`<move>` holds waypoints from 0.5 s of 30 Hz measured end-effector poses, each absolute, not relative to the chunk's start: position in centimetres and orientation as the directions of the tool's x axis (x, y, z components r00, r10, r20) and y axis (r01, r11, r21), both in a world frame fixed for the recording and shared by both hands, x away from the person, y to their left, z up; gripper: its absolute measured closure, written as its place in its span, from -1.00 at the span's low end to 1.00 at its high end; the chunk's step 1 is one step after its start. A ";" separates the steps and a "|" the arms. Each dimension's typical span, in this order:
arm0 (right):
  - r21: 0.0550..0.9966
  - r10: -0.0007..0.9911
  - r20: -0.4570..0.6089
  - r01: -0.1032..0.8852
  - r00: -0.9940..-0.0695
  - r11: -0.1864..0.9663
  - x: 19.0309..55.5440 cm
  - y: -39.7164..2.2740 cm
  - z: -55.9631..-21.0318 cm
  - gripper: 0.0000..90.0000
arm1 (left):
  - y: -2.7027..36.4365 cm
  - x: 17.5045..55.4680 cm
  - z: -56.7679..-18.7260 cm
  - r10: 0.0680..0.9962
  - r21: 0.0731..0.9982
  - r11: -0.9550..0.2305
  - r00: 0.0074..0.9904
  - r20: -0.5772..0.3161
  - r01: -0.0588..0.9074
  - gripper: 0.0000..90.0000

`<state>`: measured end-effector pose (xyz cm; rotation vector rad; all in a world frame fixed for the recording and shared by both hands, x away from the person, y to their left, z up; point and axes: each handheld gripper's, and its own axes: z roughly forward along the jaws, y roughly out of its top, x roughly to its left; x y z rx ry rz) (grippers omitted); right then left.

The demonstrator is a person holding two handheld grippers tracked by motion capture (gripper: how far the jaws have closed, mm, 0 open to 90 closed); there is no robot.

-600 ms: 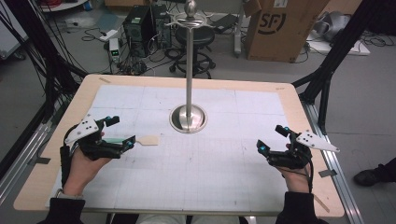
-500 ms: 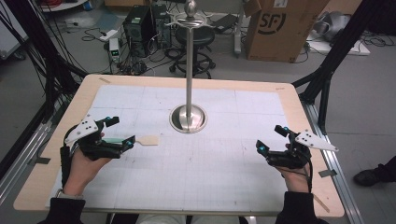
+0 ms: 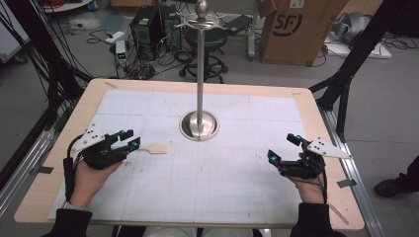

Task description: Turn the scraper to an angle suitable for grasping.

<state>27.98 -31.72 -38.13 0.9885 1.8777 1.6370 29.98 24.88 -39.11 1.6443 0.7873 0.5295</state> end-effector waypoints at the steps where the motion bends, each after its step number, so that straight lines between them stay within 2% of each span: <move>1: 0.974 0.760 0.120 0.224 -0.639 0.035 28.0 -31.7 -38.2 -0.99 | 24.9 30.0 -39.2 0.750 0.967 -0.110 0.658 -0.070 0.228 0.56; 4: 0.974 0.759 0.117 0.225 -0.641 0.040 28.1 -31.6 -38.3 -0.99 | 24.9 30.0 -39.4 0.777 0.957 -0.142 0.627 -0.051 0.254 0.97; 10: 0.973 0.755 0.116 0.228 -0.645 0.045 28.1 -31.4 -38.4 -0.99 | 25.8 30.5 -40.3 0.806 0.930 -0.191 0.591 -0.033 0.313 1.00; 15: 0.972 0.756 0.118 0.230 -0.644 0.045 28.1 -31.4 -38.4 -0.99 | 27.3 31.2 -41.6 0.832 0.904 -0.195 0.552 -0.052 0.380 1.00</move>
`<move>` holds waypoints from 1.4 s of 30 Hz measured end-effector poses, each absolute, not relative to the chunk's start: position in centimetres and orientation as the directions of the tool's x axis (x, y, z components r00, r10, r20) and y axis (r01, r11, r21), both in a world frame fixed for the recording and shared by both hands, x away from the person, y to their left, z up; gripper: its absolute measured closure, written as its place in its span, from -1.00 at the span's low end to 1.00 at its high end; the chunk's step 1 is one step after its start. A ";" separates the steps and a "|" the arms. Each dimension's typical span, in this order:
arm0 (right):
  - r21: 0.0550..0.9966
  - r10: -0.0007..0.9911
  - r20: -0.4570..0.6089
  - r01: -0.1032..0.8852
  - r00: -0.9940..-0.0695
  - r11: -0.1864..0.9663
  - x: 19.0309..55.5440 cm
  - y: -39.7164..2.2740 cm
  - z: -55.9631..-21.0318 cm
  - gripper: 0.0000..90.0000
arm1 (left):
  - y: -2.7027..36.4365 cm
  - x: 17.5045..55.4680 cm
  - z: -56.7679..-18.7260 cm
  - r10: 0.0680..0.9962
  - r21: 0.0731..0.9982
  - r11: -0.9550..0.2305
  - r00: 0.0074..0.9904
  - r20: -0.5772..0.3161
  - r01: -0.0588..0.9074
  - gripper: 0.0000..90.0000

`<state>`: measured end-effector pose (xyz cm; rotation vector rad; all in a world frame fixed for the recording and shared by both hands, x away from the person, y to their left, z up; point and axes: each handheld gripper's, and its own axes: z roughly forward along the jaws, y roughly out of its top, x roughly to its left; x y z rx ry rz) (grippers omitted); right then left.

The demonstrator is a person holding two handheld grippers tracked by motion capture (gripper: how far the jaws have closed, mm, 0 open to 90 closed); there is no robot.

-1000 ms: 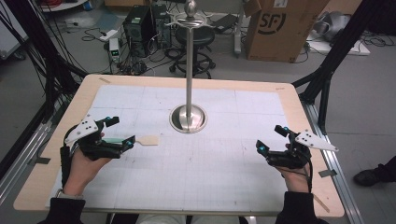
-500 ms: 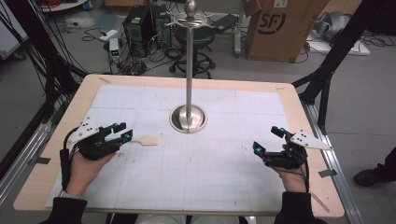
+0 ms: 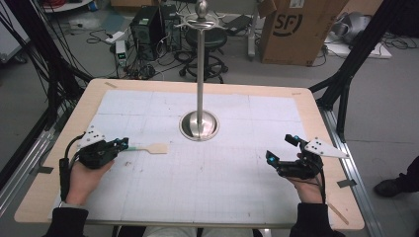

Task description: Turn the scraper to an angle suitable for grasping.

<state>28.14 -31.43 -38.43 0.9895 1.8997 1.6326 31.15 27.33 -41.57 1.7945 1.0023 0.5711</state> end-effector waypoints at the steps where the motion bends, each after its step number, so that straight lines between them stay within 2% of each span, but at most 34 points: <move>1: 0.971 0.754 0.118 0.233 -0.646 0.048 28.2 -31.4 -38.5 -0.99 | 27.9 31.4 -42.0 0.837 0.890 -0.206 0.544 -0.054 0.407 1.00; 7: 0.969 0.752 0.115 0.241 -0.649 0.060 28.4 -31.1 -38.7 -0.99 | 28.3 31.7 -43.2 0.849 0.849 -0.248 0.527 -0.041 0.466 1.00; 22: 0.966 0.746 0.115 0.249 -0.656 0.069 28.5 -30.9 -38.9 -0.99 | 27.7 32.4 -44.6 0.844 0.781 -0.318 0.536 -0.025 0.537 1.00; 31: 0.966 0.746 0.111 0.248 -0.656 0.074 28.5 -30.8 -39.0 -0.99 | 27.7 33.2 -45.0 0.857 0.797 -0.308 0.516 -0.006 0.520 1.00; 38: 0.964 0.747 0.114 0.254 -0.655 0.076 28.6 -30.6 -39.1 -0.99 | 27.8 33.8 -45.1 0.876 0.801 -0.269 0.482 -0.027 0.535 1.00; 42: 0.965 0.745 0.106 0.248 -0.659 0.082 28.6 -30.6 -39.1 -0.99 | 27.6 33.5 -44.6 0.876 0.828 -0.246 0.481 -0.034 0.505 1.00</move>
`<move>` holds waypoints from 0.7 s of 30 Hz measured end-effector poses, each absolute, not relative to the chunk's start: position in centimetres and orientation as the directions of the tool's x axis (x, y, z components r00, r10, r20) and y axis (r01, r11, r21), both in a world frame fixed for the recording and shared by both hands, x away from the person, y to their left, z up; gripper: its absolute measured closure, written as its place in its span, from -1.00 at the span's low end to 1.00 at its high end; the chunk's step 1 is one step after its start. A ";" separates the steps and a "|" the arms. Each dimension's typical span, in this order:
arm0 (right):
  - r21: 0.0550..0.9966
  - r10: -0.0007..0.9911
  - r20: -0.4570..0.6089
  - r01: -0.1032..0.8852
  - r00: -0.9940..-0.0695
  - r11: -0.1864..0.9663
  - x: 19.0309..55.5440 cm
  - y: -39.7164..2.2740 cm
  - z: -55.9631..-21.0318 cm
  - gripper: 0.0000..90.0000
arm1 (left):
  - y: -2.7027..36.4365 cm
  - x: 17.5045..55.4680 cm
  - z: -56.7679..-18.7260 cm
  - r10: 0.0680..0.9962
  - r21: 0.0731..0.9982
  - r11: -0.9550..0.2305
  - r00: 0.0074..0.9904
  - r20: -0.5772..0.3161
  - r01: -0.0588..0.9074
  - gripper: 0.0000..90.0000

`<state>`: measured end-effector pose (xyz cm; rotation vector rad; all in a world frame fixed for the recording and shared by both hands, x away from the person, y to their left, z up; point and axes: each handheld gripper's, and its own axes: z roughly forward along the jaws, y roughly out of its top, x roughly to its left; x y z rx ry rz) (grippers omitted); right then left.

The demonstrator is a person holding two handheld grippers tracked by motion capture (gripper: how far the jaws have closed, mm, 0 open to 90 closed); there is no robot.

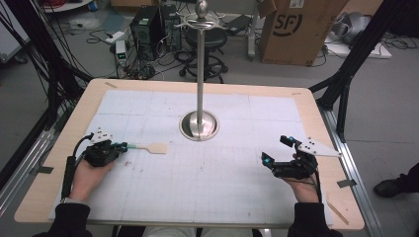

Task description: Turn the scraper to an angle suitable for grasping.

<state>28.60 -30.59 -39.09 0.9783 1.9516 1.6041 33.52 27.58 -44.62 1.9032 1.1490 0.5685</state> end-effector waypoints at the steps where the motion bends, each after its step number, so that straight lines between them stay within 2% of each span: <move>1: 0.965 0.744 0.107 0.249 -0.659 0.081 28.6 -30.6 -39.1 -0.99 | 27.4 33.5 -44.4 0.872 0.830 -0.243 0.487 -0.039 0.502 1.00; 5: 0.965 0.747 0.115 0.253 -0.655 0.074 28.6 -30.7 -39.1 -0.99 | 25.8 34.0 -43.4 0.862 0.820 -0.217 0.498 -0.093 0.529 1.00; 9: 0.966 0.745 0.109 0.246 -0.658 0.076 28.5 -30.6 -39.0 -0.99 | 24.0 34.8 -43.6 0.844 0.796 -0.286 0.533 -0.053 0.533 0.99; 21: 0.966 0.745 0.116 0.249 -0.657 0.070 28.6 -30.8 -39.1 -0.99 | 22.7 36.6 -44.5 0.857 0.791 -0.302 0.515 -0.019 0.532 0.99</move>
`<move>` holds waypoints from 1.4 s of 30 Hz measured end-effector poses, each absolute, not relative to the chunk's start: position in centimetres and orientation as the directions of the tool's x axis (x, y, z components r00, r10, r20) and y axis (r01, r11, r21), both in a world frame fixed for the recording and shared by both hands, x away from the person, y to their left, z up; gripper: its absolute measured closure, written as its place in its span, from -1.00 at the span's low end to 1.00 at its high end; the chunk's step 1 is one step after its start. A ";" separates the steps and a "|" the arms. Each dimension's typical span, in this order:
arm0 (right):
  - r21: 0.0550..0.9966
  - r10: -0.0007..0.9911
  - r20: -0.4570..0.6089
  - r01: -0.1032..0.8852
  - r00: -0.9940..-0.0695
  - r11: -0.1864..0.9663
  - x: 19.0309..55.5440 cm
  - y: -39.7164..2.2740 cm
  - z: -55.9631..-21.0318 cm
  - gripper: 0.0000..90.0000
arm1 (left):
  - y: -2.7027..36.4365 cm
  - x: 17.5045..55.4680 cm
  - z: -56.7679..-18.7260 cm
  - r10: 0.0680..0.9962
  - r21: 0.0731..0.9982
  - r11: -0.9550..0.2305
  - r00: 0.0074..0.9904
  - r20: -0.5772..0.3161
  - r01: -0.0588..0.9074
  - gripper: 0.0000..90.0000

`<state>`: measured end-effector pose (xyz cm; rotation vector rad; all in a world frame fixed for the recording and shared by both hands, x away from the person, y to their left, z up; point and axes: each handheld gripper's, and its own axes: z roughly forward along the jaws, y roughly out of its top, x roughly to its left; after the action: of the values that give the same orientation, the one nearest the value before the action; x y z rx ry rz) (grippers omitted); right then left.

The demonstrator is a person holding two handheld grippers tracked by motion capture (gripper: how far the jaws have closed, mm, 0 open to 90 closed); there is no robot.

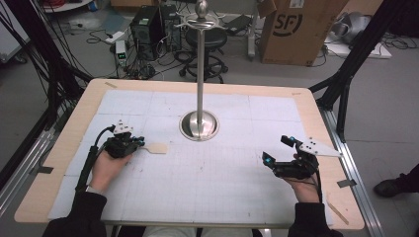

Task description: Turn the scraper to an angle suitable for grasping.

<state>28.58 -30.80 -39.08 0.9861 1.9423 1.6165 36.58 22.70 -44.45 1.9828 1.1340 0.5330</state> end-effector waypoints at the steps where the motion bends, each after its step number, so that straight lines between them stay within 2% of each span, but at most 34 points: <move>1: 0.965 0.744 0.121 0.254 -0.657 0.067 28.5 -30.8 -39.1 -0.99 | 22.6 36.8 -44.4 0.856 0.782 -0.315 0.517 -0.011 0.538 0.99; 6: 0.965 0.744 0.117 0.251 -0.658 0.070 28.5 -30.8 -39.0 -0.99 | 21.4 37.4 -44.5 0.846 0.765 -0.357 0.533 0.022 0.536 0.99; 17: 0.964 0.745 0.120 0.255 -0.656 0.070 28.4 -31.0 -39.1 -0.99 | 20.7 36.7 -44.4 0.834 0.750 -0.386 0.550 0.035 0.537 1.00; 28: 0.963 0.743 0.113 0.257 -0.659 0.081 28.5 -30.9 -39.3 -0.99 | 20.5 35.4 -44.3 0.804 0.747 -0.381 0.595 -0.024 0.545 1.00; 37: 0.963 0.739 0.111 0.257 -0.664 0.086 28.5 -30.8 -39.3 -0.99 | 19.6 33.2 -44.3 0.762 0.742 -0.436 0.647 0.004 0.509 1.00; 39: 0.963 0.738 0.112 0.257 -0.665 0.085 28.5 -30.8 -39.3 -0.99 | 19.9 32.5 -44.4 0.755 0.749 -0.411 0.654 -0.039 0.519 1.00; 42: 0.963 0.738 0.111 0.256 -0.666 0.085 28.5 -30.8 -39.3 -0.99 | 19.9 32.0 -44.4 0.745 0.749 -0.416 0.665 -0.045 0.517 1.00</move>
<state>28.48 -30.83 -39.31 0.9782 1.9656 1.6072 31.96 19.85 -44.37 2.1111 0.9715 0.3804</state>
